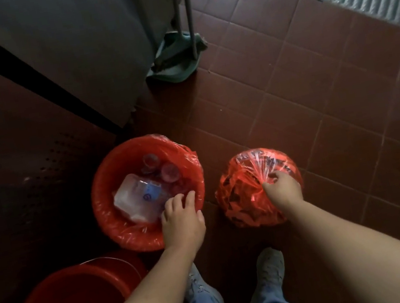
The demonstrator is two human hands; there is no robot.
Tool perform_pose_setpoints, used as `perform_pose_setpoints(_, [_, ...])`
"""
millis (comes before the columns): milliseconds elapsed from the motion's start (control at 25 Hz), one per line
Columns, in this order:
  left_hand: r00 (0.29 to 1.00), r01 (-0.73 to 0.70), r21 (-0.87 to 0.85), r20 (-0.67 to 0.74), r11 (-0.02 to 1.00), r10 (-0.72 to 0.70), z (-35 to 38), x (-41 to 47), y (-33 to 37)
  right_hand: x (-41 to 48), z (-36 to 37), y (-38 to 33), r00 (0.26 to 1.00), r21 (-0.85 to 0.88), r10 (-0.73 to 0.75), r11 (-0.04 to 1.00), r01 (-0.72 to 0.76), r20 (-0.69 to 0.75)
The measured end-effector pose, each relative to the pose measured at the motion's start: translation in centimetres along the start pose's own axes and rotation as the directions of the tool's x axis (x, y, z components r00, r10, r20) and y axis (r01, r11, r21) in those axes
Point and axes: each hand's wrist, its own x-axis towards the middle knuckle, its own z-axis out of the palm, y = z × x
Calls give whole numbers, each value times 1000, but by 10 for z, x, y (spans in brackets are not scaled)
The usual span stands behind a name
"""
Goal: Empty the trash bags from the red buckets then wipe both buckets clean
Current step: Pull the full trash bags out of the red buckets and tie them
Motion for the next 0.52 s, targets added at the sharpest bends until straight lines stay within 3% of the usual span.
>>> perform_pose_setpoints(280, [999,-24,-9,-44,1000,24,-44,-22,-68,-71,38,-86,943,-161,-313,931,329,116])
perform_pose_setpoints(400, [999,-33,-14,-25,999,32,-30,-31,-98,-91,73,-94,858,-278,-462,814,511,224])
perform_pose_setpoints(520, [1000,-8,-85,16,996,10,9,-36,-116,-89,115,-81,743,-399,-550,627,669,381])
